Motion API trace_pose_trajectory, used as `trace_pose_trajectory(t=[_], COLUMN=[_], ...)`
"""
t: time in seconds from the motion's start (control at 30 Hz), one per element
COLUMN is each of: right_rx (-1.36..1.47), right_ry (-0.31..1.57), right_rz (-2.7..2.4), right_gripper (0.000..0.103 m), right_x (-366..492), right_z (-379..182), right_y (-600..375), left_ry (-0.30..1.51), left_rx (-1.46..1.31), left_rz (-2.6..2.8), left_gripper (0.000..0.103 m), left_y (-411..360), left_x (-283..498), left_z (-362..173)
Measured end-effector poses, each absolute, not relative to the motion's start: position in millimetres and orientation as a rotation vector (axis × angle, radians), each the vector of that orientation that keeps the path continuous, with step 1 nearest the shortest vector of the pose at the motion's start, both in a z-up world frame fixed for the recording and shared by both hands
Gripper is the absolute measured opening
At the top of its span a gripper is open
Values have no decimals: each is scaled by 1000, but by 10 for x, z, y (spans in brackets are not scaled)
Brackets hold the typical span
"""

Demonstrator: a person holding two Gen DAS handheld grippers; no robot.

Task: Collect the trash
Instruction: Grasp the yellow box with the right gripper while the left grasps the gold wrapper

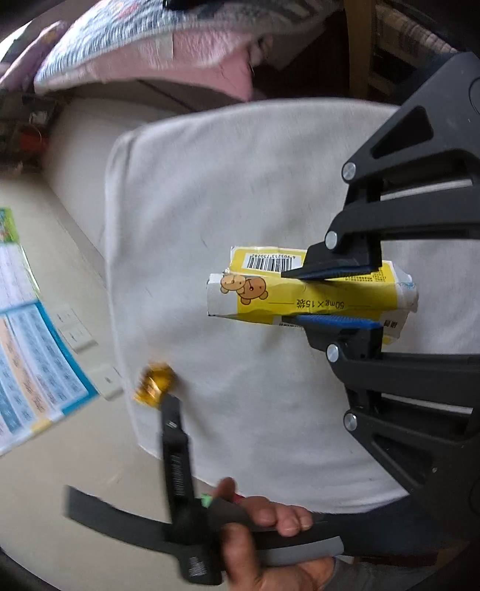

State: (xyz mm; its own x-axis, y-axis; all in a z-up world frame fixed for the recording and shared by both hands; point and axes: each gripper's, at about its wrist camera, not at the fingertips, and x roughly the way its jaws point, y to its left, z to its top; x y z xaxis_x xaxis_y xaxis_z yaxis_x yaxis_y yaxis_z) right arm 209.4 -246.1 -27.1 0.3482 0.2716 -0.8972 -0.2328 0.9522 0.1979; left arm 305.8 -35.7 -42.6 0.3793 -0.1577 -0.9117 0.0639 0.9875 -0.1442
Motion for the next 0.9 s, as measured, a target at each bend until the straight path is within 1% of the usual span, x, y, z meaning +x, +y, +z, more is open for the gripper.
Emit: trace_pose_trajectory(t=[0.53, 0.57, 0.6, 0.63, 0.67, 0.7, 0.73, 0.8, 0.83, 0.9], right_rx=[117, 124, 126, 125, 126, 127, 129, 129, 130, 131], right_ry=[1090, 1087, 1086, 1085, 1086, 1087, 1087, 1086, 1085, 1083], right_rz=[205, 199, 196, 192, 189, 186, 185, 183, 183, 184], right_gripper=[17, 17, 17, 17, 17, 17, 17, 17, 17, 17], right_x=[2517, 2539, 2554, 2567, 2580, 2589, 2594, 2592, 2589, 2573], right_z=[-222, -230, -240, -251, -262, -269, -274, -281, -281, -277], right_y=[-3245, -3285, -3304, -3316, -3336, -3347, -3360, -3355, -3355, -3348], left_ry=[1158, 1155, 1156, 1162, 1170, 1177, 1172, 1165, 1163, 1155], left_rx=[-72, -73, -72, -70, -66, -53, -40, -36, -35, -27], left_rz=[-92, -94, -96, -100, -101, -96, -93, -102, -106, -102], left_gripper=[93, 88, 79, 74, 60, 52, 52, 44, 42, 35], left_y=[-419, -426, -431, -440, -448, -462, -473, -476, -477, -480], left_x=[3431, 3445, 3458, 3472, 3487, 3495, 3490, 3482, 3474, 3455], left_z=[-769, -780, -794, -813, -838, -856, -857, -840, -827, -782])
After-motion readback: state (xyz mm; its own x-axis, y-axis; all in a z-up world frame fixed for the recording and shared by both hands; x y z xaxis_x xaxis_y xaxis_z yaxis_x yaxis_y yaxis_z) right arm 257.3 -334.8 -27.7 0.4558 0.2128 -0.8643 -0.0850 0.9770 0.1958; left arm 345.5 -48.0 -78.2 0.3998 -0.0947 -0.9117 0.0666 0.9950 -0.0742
